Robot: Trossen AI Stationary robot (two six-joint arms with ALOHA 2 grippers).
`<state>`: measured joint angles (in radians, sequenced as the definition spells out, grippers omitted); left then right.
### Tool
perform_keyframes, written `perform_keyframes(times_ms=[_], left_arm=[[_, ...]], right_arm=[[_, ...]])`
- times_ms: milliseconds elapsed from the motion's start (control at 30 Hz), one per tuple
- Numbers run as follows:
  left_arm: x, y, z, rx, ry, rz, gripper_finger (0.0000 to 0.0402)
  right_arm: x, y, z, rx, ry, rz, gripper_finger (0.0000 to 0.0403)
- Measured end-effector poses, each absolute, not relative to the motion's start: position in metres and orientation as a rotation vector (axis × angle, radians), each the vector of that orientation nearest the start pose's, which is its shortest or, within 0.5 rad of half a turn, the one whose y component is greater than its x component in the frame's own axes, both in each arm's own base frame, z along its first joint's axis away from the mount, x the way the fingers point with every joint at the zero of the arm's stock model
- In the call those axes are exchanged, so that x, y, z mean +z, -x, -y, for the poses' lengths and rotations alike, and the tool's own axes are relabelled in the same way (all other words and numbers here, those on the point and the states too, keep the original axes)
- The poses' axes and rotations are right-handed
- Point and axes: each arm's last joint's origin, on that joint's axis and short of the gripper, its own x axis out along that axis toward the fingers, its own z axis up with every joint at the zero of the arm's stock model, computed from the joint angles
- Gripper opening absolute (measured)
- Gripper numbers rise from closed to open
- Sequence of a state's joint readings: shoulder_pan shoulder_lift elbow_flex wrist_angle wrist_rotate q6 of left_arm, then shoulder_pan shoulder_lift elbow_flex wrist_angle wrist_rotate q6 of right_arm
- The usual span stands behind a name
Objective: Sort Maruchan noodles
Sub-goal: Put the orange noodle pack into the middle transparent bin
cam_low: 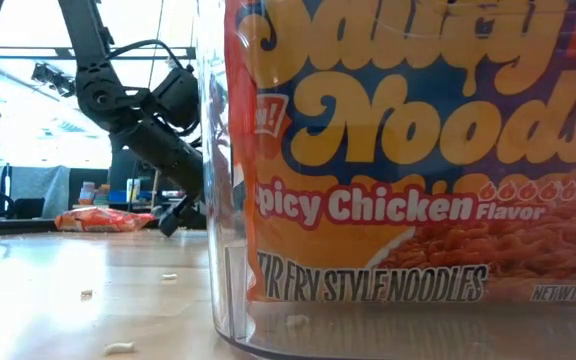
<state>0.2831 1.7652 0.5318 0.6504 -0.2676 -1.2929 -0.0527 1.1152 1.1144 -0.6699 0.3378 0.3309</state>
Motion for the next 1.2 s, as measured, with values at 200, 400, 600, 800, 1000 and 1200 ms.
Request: perform_keyframes(times_ms=[200,400,600,800,1000,1200], left_arm=[[0.104,-0.286,-0.091,0.834,1.127,-0.216,0.0248],[0.111,-0.303,-0.096,0.903,1.033,-0.366,0.0184],[0.116,-0.321,-0.102,0.894,0.997,-0.385,0.0104],[0.149,-0.337,-0.106,0.805,0.848,-0.423,0.001],[0.207,-0.354,-0.102,0.696,0.604,-0.506,0.0007],[0.285,-0.377,-0.067,0.498,0.25,-0.615,0.0004]], right_arm=[[0.341,-0.222,0.021,-0.476,-0.2,-0.605,0.0217],[0.341,-0.222,0.021,-0.476,-0.199,-0.606,0.0217],[0.341,-0.222,0.022,-0.478,-0.199,-0.607,0.0217],[0.34,-0.22,0.02,-0.449,-0.19,-0.636,0.0217],[0.34,-0.21,0.009,-0.355,-0.13,-0.695,0.0202],[0.354,-0.188,0.0,-0.292,-0.063,-0.637,0.019]])
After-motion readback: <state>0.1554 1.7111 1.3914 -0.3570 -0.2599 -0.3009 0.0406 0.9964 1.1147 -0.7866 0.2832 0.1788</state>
